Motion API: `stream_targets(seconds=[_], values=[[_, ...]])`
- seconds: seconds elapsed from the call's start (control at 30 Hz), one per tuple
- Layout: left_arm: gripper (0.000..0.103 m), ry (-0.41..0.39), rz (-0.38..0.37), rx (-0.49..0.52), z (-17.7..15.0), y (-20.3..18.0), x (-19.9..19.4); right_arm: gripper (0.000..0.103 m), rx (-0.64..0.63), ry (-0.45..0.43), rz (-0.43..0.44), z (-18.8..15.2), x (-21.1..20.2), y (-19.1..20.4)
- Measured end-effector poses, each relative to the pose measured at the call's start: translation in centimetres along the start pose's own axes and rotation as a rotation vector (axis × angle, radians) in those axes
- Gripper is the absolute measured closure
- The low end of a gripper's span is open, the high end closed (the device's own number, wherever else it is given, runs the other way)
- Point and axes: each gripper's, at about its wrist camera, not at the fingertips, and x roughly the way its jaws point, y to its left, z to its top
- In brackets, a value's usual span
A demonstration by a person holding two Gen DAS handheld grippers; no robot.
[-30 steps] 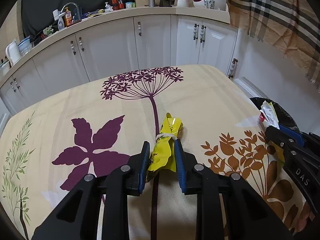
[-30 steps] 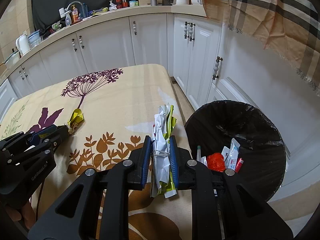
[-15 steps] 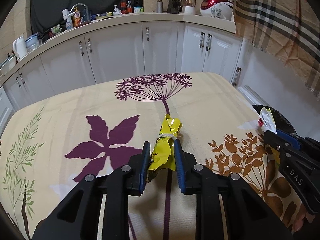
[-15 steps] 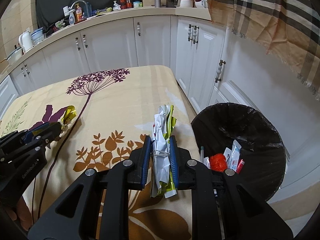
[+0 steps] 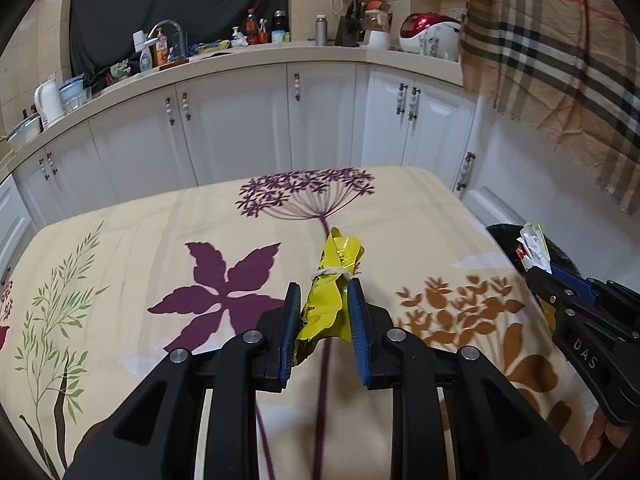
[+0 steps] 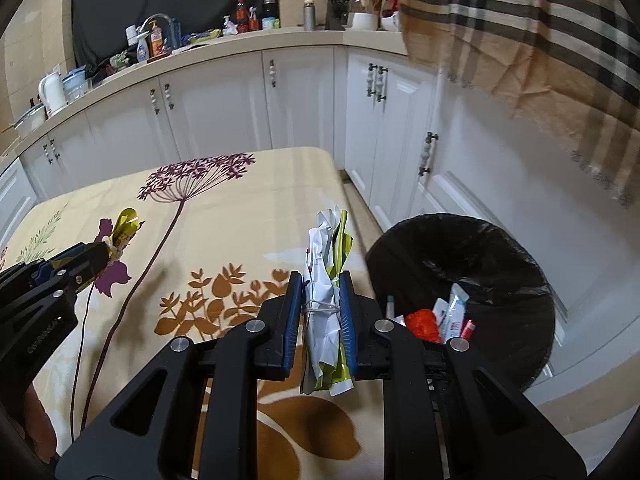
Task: Collect trash
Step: 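Carry the white-green bundle and yellow wrapper over the black trash bin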
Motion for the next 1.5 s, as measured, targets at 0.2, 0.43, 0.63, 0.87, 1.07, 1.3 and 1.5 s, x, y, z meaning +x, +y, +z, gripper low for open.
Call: stream_targets(seconds=[0.2,0.43,0.63,0.87,1.07,1.3,1.5], values=[[0.078,-0.020,-0.040,0.036,0.2,-2.5,-0.9,0.085,0.031,-0.022,-0.036,-0.4,-1.3,-2.3],[0.078,-0.042,-0.097,0.080,0.6,-6.2,-1.6,0.085,0.073,-0.048,-0.091,-1.0,-2.9,-5.8],[0.078,-0.056,-0.142,0.134,0.8,-10.2,-1.6,0.085,0.100,-0.070,-0.133,-1.3,-3.8,-8.6],[0.078,-0.062,-0.175,0.172,1.2,-13.9,-0.7,0.085,0.122,-0.090,-0.186,-1.3,-4.2,-11.6],[0.078,-0.062,-0.184,0.201,1.5,-16.1,0.4,0.085,0.143,-0.092,-0.204,-1.3,-3.5,-13.5],[0.078,-0.048,-0.178,0.228,1.9,-17.9,2.3,0.085,0.155,-0.081,-0.205,-1.3,-2.1,-14.8],[0.078,-0.034,-0.172,0.241,2.3,-19.1,3.8,0.085,0.165,-0.074,-0.208,-1.2,-0.9,-15.6]])
